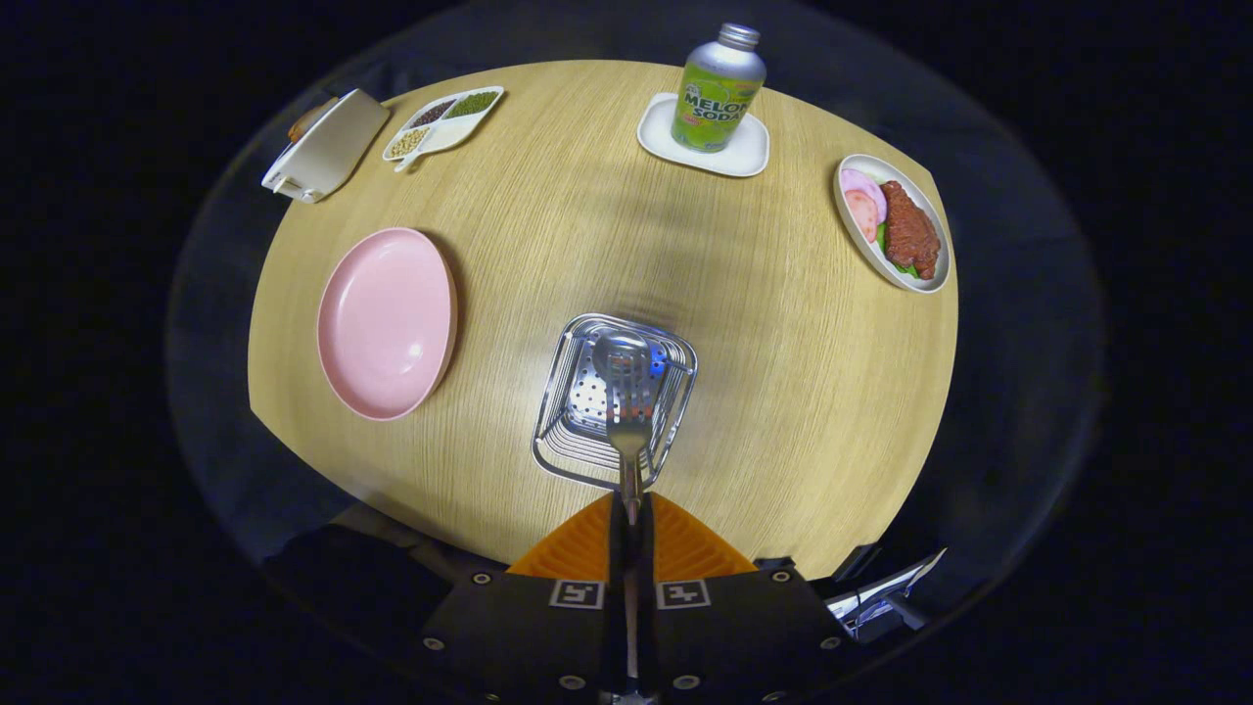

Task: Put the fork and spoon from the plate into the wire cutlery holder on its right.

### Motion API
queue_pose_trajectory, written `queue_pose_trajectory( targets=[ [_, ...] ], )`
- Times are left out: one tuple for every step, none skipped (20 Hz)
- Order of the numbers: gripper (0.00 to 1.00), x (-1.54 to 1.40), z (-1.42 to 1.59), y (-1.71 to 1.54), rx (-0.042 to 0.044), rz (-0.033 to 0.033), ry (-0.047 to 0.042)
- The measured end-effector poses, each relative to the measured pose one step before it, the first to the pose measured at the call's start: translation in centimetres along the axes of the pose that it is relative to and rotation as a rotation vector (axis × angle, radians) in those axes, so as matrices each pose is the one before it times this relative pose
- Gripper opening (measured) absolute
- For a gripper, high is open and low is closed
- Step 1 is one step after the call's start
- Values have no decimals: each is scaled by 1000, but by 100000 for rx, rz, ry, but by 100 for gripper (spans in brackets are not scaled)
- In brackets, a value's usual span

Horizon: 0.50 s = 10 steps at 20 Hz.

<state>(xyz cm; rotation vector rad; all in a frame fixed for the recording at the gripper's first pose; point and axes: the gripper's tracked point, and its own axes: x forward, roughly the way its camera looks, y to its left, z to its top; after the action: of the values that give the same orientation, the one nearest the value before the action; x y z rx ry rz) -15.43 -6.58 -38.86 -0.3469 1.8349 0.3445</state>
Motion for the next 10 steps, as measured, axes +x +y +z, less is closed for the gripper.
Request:
queue_pose_trajectory(
  targets=[
    [5, 139, 337, 81, -594, -7, 314],
    [6, 50, 94, -28, 176, -386, -287],
    [6, 150, 370, -123, -256, -983, -1359],
    [7, 148, 140, -252, 33, -1289, -771],
    [9, -37, 188, -9, -84, -546, -1602],
    [10, -89, 288, 66, -217, -157, -2546],
    [11, -182, 329, 147, 624, 107, -2823],
    [12, -507, 624, 48, 1871, 521, -4000],
    [14, -439, 802, 175, 3034, 810, -4774],
    [14, -606, 856, 199, 3257, 578, -5366]
  ],
)
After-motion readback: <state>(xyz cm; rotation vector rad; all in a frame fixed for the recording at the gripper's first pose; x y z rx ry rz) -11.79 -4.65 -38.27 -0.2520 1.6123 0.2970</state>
